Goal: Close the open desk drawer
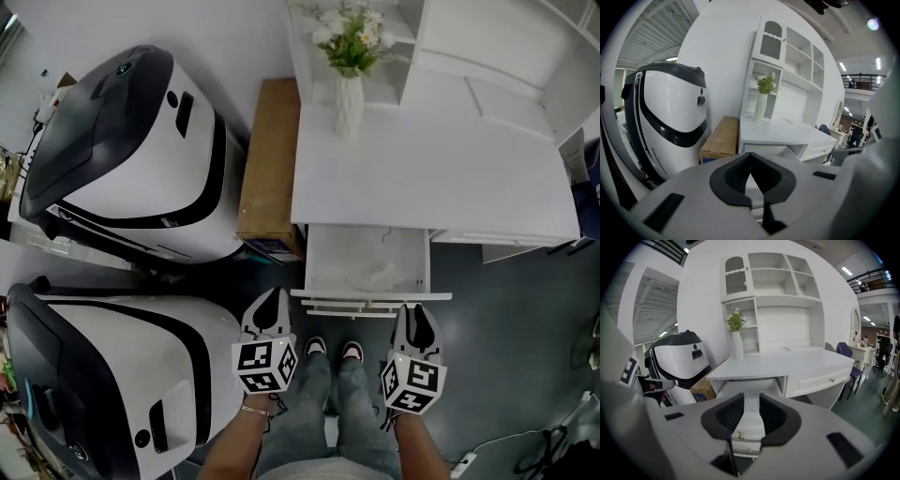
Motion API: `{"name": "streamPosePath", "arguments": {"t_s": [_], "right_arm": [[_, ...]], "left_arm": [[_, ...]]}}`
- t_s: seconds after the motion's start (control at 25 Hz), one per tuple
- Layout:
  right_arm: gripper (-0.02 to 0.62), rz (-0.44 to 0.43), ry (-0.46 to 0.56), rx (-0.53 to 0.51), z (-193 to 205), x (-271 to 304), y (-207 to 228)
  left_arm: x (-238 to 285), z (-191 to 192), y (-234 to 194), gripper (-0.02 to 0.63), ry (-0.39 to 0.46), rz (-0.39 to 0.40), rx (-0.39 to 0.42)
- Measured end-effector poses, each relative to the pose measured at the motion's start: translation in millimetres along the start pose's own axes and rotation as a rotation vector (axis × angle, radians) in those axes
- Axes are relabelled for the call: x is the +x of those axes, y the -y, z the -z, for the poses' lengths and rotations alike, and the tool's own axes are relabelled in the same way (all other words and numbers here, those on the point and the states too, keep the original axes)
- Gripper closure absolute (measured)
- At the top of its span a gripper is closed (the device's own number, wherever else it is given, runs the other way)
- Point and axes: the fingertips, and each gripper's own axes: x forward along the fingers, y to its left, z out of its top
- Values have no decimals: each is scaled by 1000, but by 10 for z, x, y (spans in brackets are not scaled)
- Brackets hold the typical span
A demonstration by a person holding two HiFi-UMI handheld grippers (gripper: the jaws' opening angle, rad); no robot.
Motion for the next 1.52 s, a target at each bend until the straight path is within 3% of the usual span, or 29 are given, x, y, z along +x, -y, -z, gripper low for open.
{"name": "streamPosePath", "arguments": {"t_s": [0.32,0.68,1.52], "right_arm": [[479,-2,-86,-11,544,225,-120],[475,-20,-124,-40,858,412,-369],[462,30,-70,-40,849,681,-461]], "left_arm": [[148,563,-225,594,-98,-33,-25],[272,638,-315,594,-117,-19,-20],[275,725,-542,594,-147,-52,-20]]}}
